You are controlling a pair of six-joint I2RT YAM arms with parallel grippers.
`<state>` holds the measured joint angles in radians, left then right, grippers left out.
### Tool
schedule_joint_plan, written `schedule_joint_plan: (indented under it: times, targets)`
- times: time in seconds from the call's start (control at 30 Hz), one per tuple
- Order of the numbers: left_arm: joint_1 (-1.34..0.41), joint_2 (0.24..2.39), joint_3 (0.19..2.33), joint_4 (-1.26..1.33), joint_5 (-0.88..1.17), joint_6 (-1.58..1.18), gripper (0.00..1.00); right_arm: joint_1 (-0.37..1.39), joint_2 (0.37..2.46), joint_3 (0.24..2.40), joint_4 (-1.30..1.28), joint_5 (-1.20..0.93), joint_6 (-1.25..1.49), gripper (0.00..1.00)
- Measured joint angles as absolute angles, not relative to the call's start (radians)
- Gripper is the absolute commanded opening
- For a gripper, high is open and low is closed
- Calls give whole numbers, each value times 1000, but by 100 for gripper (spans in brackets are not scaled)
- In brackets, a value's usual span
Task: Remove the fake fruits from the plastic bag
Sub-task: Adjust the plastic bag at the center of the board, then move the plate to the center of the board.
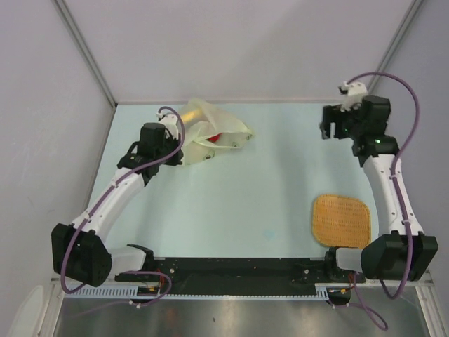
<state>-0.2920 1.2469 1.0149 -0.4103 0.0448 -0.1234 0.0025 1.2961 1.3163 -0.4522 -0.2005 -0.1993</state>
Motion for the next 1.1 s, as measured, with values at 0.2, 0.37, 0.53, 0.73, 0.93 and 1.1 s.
schedule_joint_plan:
  times: [0.2,0.37,0.53,0.73,0.93,1.1]
  targets:
    - [-292,1270,1118,-358,37,-108,88,-297,1320,1124,-662,-185,-350,86]
    - [-292,1270,1183,-340,12,-115,100,-506,1363,1045,-831,-138,-459,87]
    - [-291,1269,1189,-342,-9,-125,99,-603,1329,987,-892,-110,-527,85]
    - [-291,1275,1190,-344,5,-142,98,-648,1350,881,-888,-111,-561,83]
    - [-291,1299,1214,-347,27,-150,98,-692,1443,873,-844,-129,-587,78]
    - [-291,1302,1224,-348,33,-150,97,-702,1495,872,-847,-194,-606,67]
